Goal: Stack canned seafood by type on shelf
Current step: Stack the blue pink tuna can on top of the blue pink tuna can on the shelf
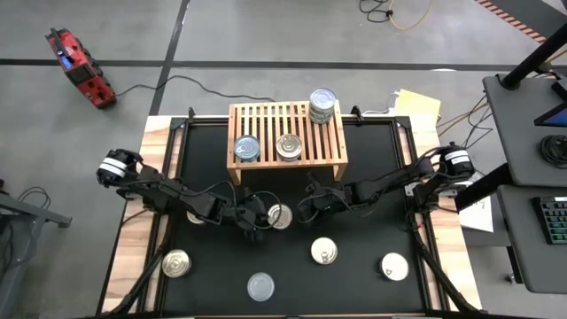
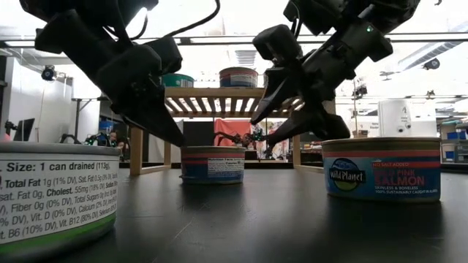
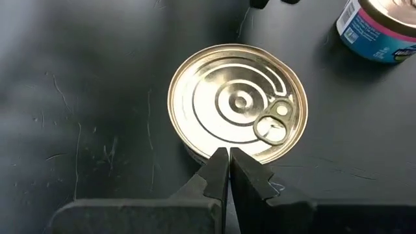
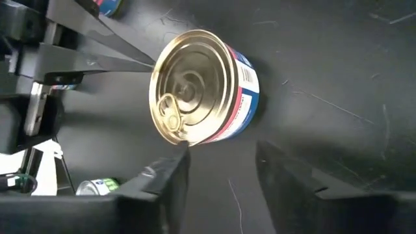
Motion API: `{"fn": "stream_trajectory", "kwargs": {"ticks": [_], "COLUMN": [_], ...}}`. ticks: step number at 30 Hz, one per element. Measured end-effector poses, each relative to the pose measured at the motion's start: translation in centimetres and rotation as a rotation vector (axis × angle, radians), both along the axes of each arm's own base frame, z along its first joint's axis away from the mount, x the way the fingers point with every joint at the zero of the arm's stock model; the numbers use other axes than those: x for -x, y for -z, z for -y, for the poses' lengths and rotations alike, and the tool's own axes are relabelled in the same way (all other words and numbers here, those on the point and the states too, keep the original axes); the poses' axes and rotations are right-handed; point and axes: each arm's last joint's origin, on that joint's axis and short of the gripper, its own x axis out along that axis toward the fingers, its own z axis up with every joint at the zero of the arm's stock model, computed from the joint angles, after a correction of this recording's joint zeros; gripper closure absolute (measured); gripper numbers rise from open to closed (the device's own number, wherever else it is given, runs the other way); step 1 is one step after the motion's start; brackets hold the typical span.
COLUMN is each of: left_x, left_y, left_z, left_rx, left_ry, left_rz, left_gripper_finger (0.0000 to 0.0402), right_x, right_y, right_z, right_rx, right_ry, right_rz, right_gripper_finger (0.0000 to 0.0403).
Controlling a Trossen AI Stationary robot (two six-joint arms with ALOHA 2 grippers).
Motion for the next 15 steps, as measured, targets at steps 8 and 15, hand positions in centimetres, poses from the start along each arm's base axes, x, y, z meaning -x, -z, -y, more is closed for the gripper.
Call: {"fn": "stream_trajectory", "kwargs": {"ticks": [8,15], "left_x": [0.0,-0.8], "left_y": [0.0,-1.1], "left_z": [0.2,0.4], "left_rx": [0.026,0.035], "left_ry": [0.011,0.026], "left_rz": [0.007,0.09], "left_gripper_finger": [0.0401,0.0402], "right_x": [-0.5,-0.6], "right_y": [0.7,0.7], "right_z": [-0.1,-0.1], "right_rx": [-0.001,0.0], "right_ry": [-0.002,-0.002], "right_rz": [-0.01,-0.01], "right_gripper_finger": [0.0159,0.0125]}}
